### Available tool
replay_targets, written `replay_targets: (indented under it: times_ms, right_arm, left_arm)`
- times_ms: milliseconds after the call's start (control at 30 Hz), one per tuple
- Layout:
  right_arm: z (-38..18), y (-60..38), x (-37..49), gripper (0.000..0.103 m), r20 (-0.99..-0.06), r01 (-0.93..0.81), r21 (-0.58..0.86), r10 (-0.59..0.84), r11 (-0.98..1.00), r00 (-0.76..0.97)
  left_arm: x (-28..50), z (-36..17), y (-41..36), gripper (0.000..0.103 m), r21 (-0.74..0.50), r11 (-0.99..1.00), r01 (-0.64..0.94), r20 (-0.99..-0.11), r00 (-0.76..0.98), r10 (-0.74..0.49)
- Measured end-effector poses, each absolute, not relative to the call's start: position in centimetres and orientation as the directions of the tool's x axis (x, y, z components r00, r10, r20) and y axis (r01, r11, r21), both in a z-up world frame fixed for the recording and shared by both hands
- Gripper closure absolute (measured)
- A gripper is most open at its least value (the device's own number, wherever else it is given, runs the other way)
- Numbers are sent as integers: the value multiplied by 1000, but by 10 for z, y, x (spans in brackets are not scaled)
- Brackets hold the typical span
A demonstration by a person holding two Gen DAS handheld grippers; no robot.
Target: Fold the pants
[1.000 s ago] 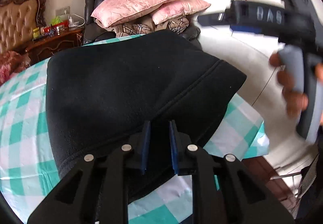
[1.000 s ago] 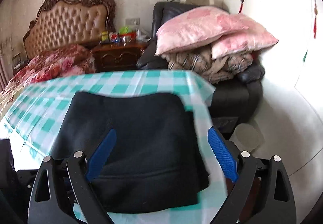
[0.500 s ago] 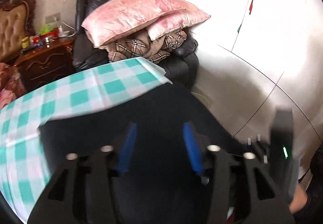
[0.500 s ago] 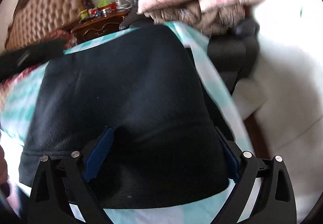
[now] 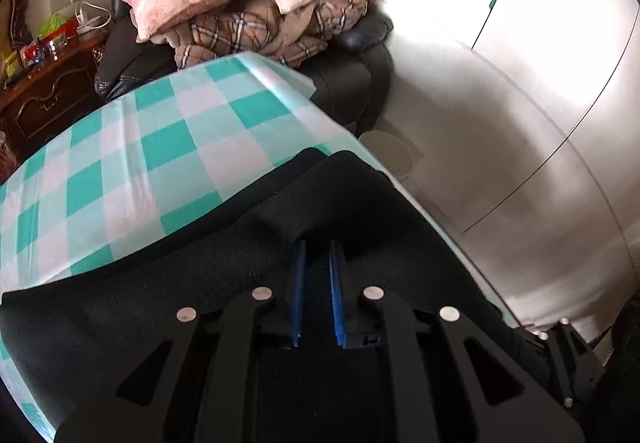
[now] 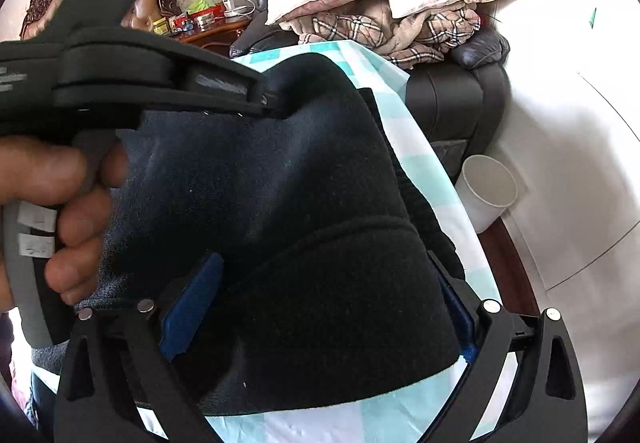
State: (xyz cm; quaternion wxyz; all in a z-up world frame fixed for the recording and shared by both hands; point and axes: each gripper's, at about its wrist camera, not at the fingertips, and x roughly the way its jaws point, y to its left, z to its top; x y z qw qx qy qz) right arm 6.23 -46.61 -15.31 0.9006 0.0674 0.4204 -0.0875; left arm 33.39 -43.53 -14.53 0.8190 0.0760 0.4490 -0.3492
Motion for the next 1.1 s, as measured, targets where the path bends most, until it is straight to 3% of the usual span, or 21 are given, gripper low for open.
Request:
replay_targets:
  times_ms: [233,400,600,700,800,833,933,967,1033,1100]
  right_arm:
    - [-153,-468,63,10,-768,218,52,-100,975,632]
    - [-154,-468,66,9,-766,222,49,-106,974,634]
    - [-153,-465,64,9,-762,235,35,-126,971,635]
    - [-142,-461,57,10,-739,254,25,-153,967,656]
    - [-112,-452,41,11,-654,248,26,-171,968,737]
    - [-103,-449,37,14,-629,240,24,-172,970,758]
    - [-92,-440,38,33,-580,218,-17,-187,976,793]
    - [-96,-440,42,45,-594,220,-28,-194,975,781]
    - [-113,-448,53,58,-656,245,-18,-197,969,728]
    - [-125,-454,55,63,-669,272,-34,-224,962,708]
  left_arm:
    - [298,-129,-386,87,-176,821,543,-747,469,-471]
    - [217,-120,-332,87,-128,851,510,-673,586,-452]
    - [172,-157,-318,87,-55,846,530,-701,583,-410]
    - [170,-158,-316,87,-51,844,534,-697,586,-413]
    - [170,-159,-311,87,-73,842,534,-693,580,-428]
    - [169,-160,-312,87,-69,842,535,-692,583,-427]
    - [167,-161,-309,87,-79,845,529,-688,585,-430]
    - [168,-162,-310,87,-85,844,529,-687,583,-435]
    - [168,-163,-309,87,-98,841,532,-683,578,-446]
    - [168,-164,-309,87,-106,838,536,-679,576,-455]
